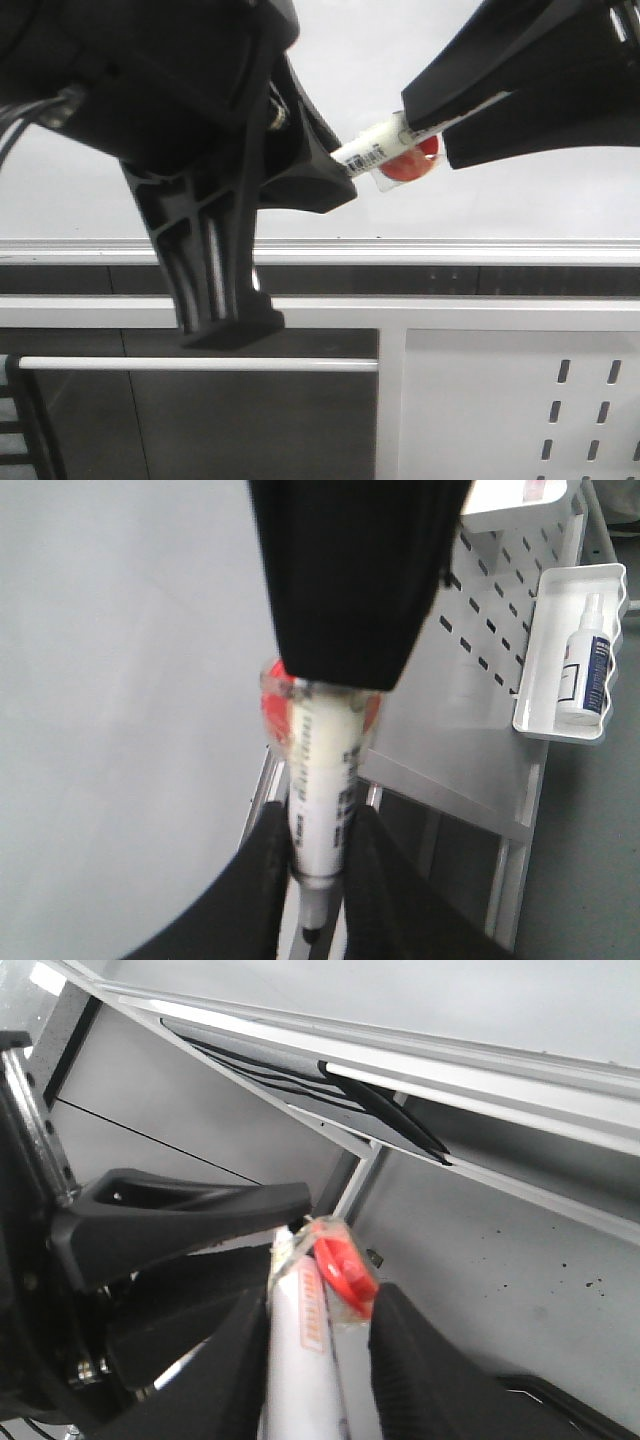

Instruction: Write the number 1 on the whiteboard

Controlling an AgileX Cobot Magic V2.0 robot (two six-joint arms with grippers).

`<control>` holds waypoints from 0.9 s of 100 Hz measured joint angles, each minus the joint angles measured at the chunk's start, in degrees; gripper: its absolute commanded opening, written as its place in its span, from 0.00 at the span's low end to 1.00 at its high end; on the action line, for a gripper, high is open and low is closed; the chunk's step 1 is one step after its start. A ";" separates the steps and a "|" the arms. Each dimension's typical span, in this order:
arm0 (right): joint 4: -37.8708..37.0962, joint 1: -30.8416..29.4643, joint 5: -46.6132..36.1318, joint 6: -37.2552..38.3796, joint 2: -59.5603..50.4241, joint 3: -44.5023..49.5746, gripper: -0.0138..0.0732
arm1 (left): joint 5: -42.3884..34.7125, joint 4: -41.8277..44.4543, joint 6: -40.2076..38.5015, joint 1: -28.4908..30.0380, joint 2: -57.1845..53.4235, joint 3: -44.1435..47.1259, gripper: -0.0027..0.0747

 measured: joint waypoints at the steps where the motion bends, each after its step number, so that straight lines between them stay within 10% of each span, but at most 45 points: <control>1: 0.00 -0.11 0.00 0.00 0.00 0.00 0.40 | 0.00 -0.11 0.00 0.00 0.00 0.00 0.01; 58: 0.14 -0.24 1.74 0.00 0.00 -0.12 0.07 | 0.13 -0.93 0.00 0.00 0.00 0.09 0.04; 90: -1.27 -0.24 1.28 -0.77 0.27 -0.12 0.07 | 2.04 -1.22 -0.36 0.00 -0.91 0.09 0.88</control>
